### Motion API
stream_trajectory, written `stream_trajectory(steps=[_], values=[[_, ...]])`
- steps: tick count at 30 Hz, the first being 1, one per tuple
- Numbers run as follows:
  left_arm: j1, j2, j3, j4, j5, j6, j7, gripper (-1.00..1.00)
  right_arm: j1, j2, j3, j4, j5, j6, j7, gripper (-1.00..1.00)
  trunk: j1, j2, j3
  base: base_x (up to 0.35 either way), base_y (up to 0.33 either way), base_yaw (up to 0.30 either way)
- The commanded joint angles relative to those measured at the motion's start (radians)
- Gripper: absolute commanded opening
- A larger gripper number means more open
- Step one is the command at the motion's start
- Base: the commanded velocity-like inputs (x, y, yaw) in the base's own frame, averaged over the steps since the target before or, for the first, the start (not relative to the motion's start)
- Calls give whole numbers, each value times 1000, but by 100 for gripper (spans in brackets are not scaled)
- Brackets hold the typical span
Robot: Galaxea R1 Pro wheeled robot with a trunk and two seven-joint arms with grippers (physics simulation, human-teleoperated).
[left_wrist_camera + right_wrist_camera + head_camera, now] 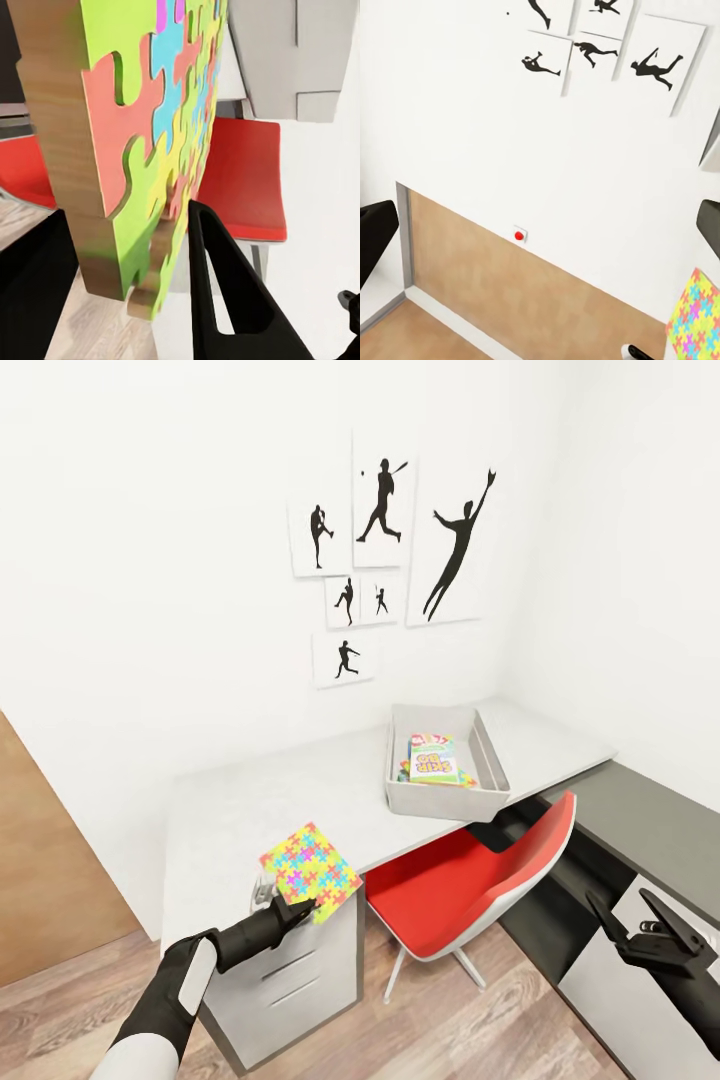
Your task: Put all the toys in the child's room - the three board games (two on the bed and one on the table), the two jigsaw puzzles on the table, and the tennis ball on the table - inside the toy box on the table in the child's room.
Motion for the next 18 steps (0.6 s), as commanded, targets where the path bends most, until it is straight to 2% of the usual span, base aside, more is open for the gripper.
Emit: stream_trajectory(steps=[1, 8, 12, 13, 18], values=[[-1, -1, 4, 0, -2, 4, -3, -100, -1, 0, 0, 0, -3, 9, 1, 100, -4, 7, 2, 0, 0, 0], [-1, 2, 3, 0, -4, 9, -3, -100, -1, -6, 2, 0, 0, 8, -1, 100, -31, 56, 24, 0, 0, 0], [-1, 10, 1, -13, -3, 30, -13, -100, -2, -14, 2, 0, 0, 9, -71, 100, -46, 84, 37, 0, 0, 0], [-2, 11, -9, -28, -3, 69, -16, -100, -3, -15, 1, 0, 0, 10, -97, 100, -50, 91, 40, 0, 0, 0], [-2, 14, -66, -134, -3, 201, -19, -100, -4, -18, 0, 0, 0, 10, -118, 100, -69, 126, 55, 0, 0, 0]])
